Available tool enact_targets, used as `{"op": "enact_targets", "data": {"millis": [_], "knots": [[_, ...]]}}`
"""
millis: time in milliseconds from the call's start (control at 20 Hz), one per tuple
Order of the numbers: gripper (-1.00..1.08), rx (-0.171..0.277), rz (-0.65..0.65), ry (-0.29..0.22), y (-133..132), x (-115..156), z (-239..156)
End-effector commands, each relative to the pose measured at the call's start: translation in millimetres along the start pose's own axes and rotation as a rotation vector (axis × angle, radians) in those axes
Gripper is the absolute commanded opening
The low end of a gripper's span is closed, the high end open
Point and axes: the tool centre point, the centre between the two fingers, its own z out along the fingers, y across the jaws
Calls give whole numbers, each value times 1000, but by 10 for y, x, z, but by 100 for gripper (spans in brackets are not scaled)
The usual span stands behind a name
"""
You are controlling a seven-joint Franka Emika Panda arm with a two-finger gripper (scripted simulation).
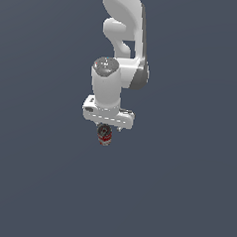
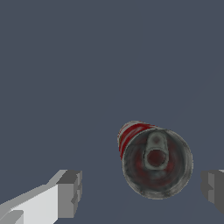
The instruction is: Pick up the object and move it to a goal position.
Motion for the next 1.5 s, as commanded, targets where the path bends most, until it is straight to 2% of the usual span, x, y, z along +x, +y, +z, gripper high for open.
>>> {"op": "enact_targets", "data": {"millis": [0, 200, 450, 950, 1200, 1250, 1450], "knots": [[100, -2, 51, 1, 127, -10, 68], [100, -3, 86, 2, 220, -19, 116], [100, -4, 80, 1, 211, -20, 141], [100, -4, 87, 2, 227, -32, 551], [100, -4, 88, 2, 225, -21, 619], [-100, -4, 88, 2, 225, -21, 619], [-100, -4, 88, 2, 225, -21, 619]]}}
